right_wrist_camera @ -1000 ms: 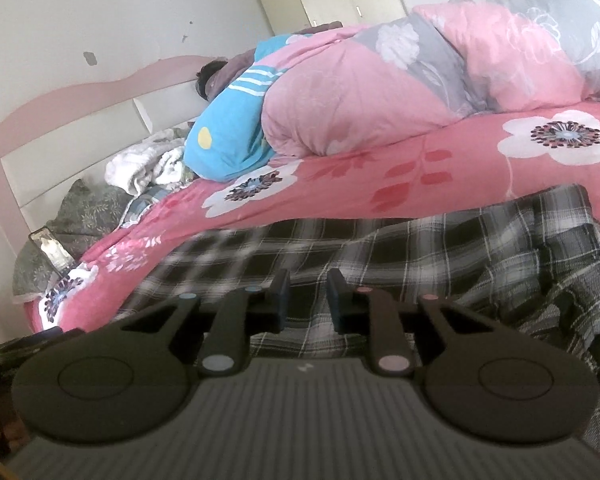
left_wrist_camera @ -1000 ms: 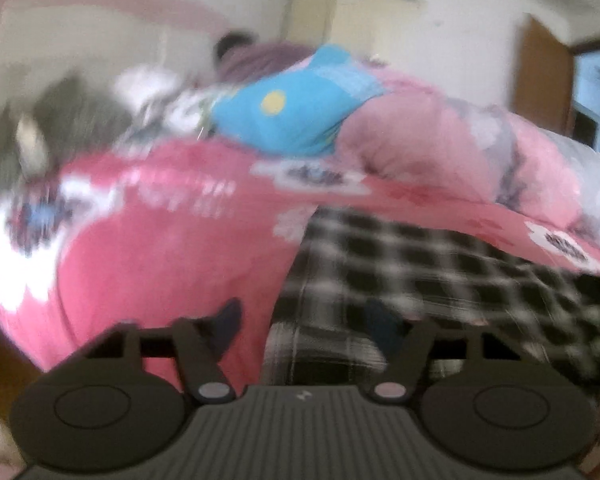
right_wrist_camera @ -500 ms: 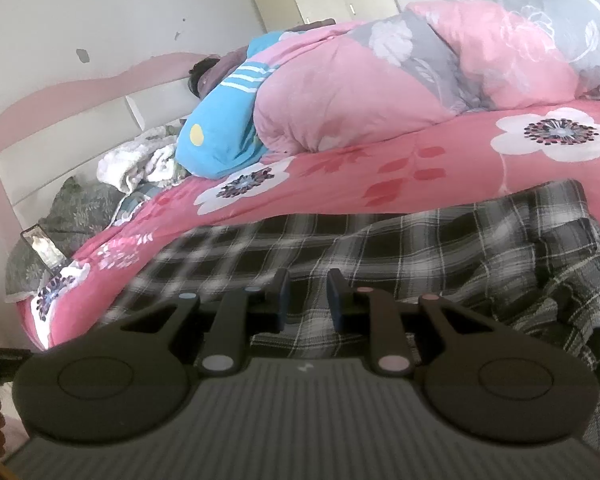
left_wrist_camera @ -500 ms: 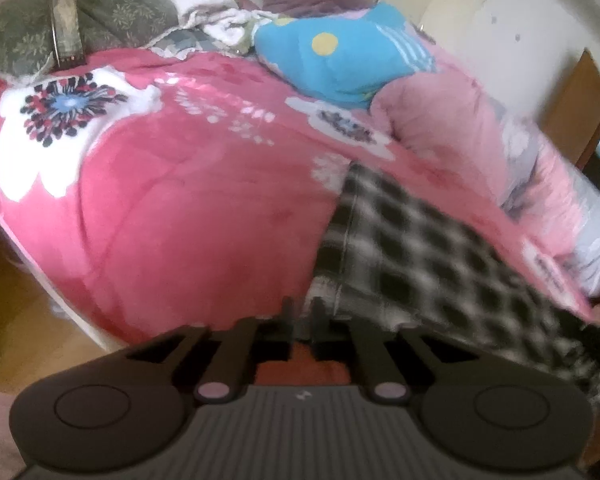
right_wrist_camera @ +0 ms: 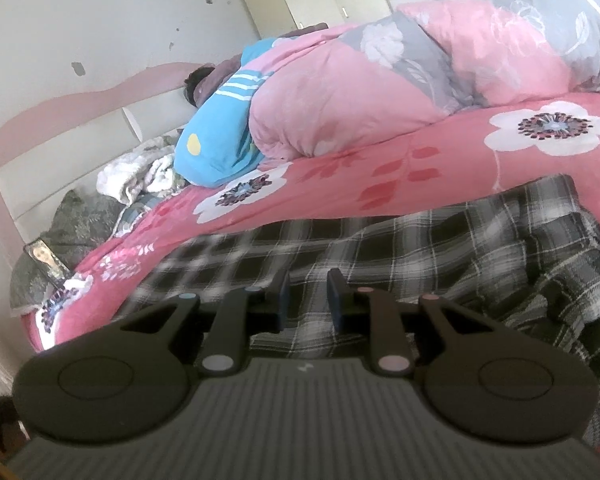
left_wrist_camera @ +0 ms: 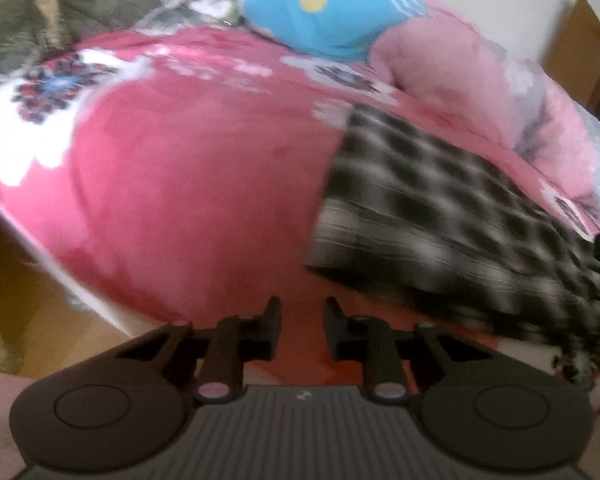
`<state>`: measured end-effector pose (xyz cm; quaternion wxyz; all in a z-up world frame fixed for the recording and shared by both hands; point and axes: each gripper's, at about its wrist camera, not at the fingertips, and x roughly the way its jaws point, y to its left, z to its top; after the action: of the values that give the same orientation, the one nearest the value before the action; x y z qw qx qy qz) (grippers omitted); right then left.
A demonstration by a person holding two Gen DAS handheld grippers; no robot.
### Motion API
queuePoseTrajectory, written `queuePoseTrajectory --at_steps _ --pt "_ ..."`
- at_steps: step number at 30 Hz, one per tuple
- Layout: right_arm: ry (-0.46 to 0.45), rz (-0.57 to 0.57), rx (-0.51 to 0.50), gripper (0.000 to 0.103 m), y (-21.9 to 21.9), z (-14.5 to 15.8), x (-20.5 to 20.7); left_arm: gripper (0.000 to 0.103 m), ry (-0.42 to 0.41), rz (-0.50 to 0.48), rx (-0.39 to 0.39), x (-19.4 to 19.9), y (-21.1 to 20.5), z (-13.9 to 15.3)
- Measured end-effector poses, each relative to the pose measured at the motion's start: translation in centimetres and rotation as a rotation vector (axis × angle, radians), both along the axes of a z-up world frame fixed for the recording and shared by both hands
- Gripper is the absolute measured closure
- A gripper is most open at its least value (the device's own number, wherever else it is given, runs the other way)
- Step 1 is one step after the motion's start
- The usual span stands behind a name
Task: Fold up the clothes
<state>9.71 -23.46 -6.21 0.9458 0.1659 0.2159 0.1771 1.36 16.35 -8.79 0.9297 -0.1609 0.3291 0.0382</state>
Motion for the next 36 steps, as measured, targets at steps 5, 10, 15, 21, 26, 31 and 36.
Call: queuePoseTrajectory --at_steps 5,10,15,21,26,31,36 --pt "-0.015 0.003 0.03 0.083 -0.7 0.6 -0.4 0.083 -0.15 -0.045 0.1 -0.5 -1.1 3.2" --pt "0.008 0.056 0.144 0.082 -3.1 2.3 0.5 0.082 -0.25 -0.355 0.232 2.1 -7.3 5.4" --pt "0.145 0.177 0.214 0.083 -5.1 2.3 4.2 0.089 -0.268 -0.657 0.305 2.4 -14.0 3.3" --pt "0.276 0.091 0.373 0.084 -8.6 -1.1 5.7 0.095 -0.141 -0.699 0.195 1.1 -14.0 -0.3" --pt "0.258 0.089 0.412 0.084 -8.9 -1.4 5.4 0.095 -0.166 -0.659 0.048 2.0 -12.5 2.0" --pt "0.24 0.082 0.407 0.084 -9.0 -1.3 5.1 0.091 -0.168 -0.714 -0.015 3.4 -15.0 1.7" --pt "0.227 0.052 0.41 0.084 -9.3 -1.2 4.9 0.089 -0.117 -0.75 -0.062 4.0 -17.0 -0.1"
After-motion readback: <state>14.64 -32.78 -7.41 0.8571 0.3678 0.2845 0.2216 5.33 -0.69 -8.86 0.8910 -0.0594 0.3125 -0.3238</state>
